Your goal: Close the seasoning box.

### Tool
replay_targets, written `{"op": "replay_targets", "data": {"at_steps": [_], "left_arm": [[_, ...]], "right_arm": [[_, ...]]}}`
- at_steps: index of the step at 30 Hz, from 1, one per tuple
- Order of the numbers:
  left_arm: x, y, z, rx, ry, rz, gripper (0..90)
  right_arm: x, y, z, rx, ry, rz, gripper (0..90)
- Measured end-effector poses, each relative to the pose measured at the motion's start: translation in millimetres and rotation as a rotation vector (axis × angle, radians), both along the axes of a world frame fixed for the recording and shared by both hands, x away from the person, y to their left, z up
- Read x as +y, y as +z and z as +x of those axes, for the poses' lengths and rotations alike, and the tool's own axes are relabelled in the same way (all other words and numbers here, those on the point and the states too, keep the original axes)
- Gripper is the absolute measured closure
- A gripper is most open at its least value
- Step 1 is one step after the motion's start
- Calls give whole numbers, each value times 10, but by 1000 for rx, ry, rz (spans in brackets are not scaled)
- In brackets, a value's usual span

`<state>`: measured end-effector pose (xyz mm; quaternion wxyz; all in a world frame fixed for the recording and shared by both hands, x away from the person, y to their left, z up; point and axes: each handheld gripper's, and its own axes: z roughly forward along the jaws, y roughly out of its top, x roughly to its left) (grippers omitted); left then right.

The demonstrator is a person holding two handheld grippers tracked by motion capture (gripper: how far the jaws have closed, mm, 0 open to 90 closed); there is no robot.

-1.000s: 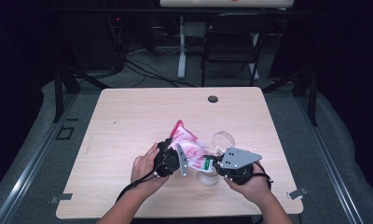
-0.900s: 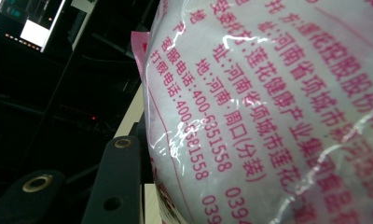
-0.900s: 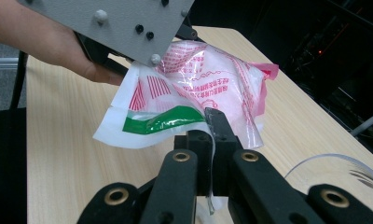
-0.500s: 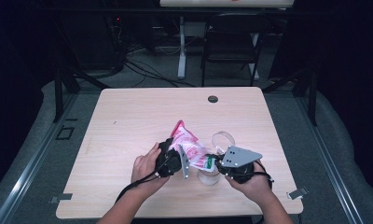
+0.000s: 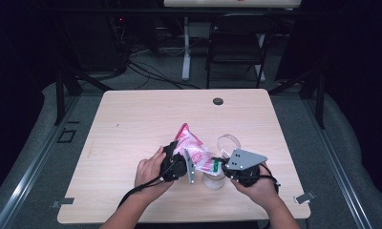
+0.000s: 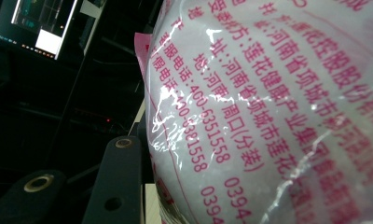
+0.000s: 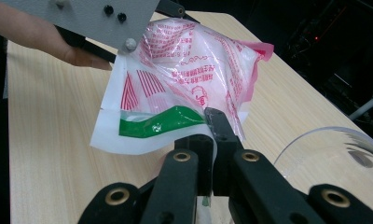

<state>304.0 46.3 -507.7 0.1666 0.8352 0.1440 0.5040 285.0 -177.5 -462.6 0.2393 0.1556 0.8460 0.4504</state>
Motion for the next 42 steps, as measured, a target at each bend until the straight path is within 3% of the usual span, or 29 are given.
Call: {"op": "replay_targets", "data": {"at_steps": [16,42], "left_arm": [[3,-34,3,-4,-2,0,591],[-16,-4,-42,-93,-16,42,593]], "right_arm": [[8,-43,13,4,-8,-9,899],[-8,-47,-9,-6,-21,-20,898]]}}
